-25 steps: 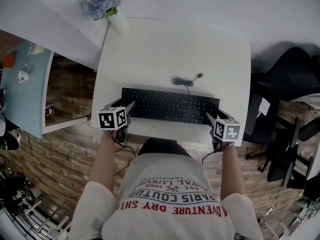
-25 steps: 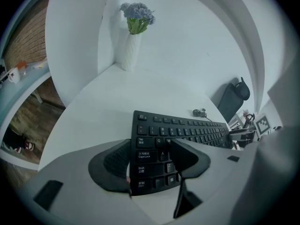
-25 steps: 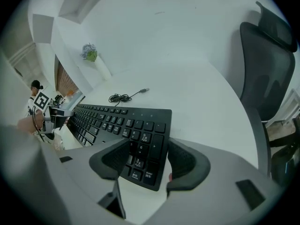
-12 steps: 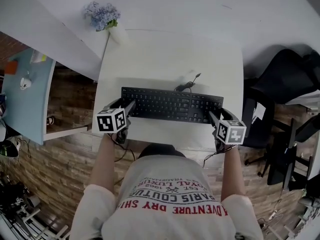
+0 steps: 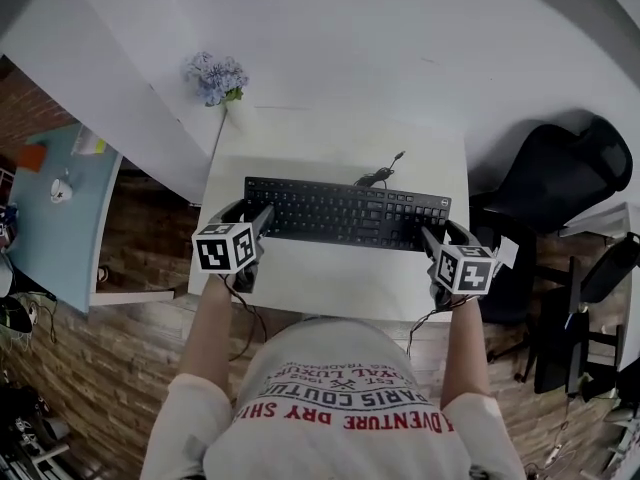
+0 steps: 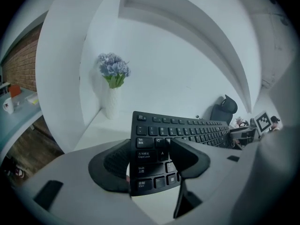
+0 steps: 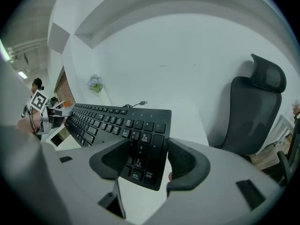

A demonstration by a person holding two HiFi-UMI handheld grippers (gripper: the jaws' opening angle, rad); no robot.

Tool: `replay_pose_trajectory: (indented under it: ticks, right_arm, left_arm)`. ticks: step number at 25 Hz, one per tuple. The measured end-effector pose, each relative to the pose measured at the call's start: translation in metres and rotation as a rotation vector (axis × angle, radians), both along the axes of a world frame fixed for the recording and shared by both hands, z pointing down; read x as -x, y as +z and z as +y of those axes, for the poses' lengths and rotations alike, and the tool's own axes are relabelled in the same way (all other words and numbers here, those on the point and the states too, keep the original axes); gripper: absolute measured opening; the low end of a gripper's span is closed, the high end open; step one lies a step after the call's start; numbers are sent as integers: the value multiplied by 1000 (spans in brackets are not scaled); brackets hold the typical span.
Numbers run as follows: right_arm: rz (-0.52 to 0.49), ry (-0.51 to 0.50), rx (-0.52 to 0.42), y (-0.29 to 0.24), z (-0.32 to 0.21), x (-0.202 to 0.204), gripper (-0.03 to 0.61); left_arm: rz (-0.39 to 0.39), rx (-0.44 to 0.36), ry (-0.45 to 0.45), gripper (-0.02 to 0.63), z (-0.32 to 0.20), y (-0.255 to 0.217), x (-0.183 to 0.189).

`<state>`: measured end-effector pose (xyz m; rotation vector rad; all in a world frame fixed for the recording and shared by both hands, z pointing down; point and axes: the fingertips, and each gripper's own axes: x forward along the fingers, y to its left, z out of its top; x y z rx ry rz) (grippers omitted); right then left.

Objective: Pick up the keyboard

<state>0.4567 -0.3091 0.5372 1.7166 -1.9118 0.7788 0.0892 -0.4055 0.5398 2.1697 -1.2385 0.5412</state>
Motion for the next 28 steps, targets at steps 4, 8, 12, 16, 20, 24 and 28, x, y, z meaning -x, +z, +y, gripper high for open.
replay_pose_trajectory:
  ticks: [4,8,12,16,20,24,28]
  right_arm:
    - [13,13,-74,-28,-12,-3,273]
    - [22,15,-120,-50,-18,-4,273]
    - [27,22,-168,-68,-20,-9,273]
    - [47,20,-209,-84,-23,-10,273]
    - [60,19,-217,-88,-25,-5,273]
    - [72,20,-218,-91,-25,-4,272]
    - [78,21,-215,-89,-25,-3,272]
  left_arm:
    - [9,-78,6,279,-15,-32,-3]
    - [12,-134,7,280,-21,-59,-6]
    - [12,-183,10,279,-24,-82,-10]
    - [25,-215,10,280,-26,-95,-11]
    - [33,-222,8,281,-27,-96,-6]
    - [36,-219,5,280,-26,-96,-4]
    - [39,-210,5,279,-24,-92,-3]
